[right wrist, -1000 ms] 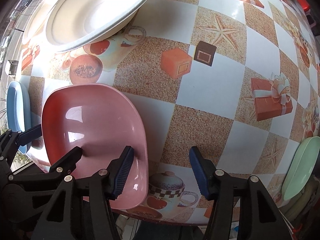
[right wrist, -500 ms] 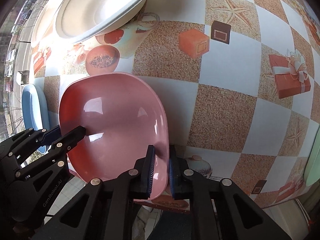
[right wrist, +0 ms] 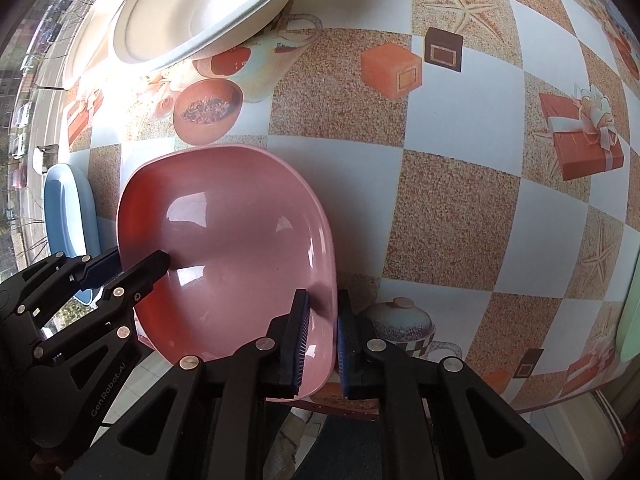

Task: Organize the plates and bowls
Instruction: 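Lift the pink plate with both tools and carry it over the light blue plate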

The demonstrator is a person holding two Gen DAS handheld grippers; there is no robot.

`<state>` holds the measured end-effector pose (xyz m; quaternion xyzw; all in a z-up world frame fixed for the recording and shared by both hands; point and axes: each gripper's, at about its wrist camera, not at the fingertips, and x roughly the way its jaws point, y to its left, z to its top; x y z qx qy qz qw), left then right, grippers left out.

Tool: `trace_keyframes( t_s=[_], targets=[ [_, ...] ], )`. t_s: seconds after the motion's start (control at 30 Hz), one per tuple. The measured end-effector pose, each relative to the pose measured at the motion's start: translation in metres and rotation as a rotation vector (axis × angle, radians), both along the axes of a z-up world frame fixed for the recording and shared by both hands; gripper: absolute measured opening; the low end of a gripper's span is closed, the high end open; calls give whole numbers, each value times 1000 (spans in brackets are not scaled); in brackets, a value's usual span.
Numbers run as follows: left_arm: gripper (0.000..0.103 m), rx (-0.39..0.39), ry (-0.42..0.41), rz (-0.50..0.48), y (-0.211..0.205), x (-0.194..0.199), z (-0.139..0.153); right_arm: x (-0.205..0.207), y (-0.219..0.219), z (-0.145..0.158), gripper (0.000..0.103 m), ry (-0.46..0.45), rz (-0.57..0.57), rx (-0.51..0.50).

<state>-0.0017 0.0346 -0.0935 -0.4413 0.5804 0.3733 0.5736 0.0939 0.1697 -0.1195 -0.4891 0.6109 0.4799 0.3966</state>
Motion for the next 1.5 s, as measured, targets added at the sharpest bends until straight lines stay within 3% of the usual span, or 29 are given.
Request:
trace_keyframes(
  t_s=[0.33, 0.87, 1.3, 1.5],
  targets=[
    [24, -30, 9, -3, -7, 12, 5, -11, -9, 0, 13, 37, 3, -55],
    [24, 68, 19, -5, -16, -15, 48, -44, -10, 33, 13, 51, 88, -35],
    [24, 151, 12, 86, -19, -56, 86, -107, -7, 54, 13, 65, 257, 11],
    [24, 162, 21, 149, -19, -86, 99, -129, -10, 47, 13, 90, 334, 11]
  ],
)
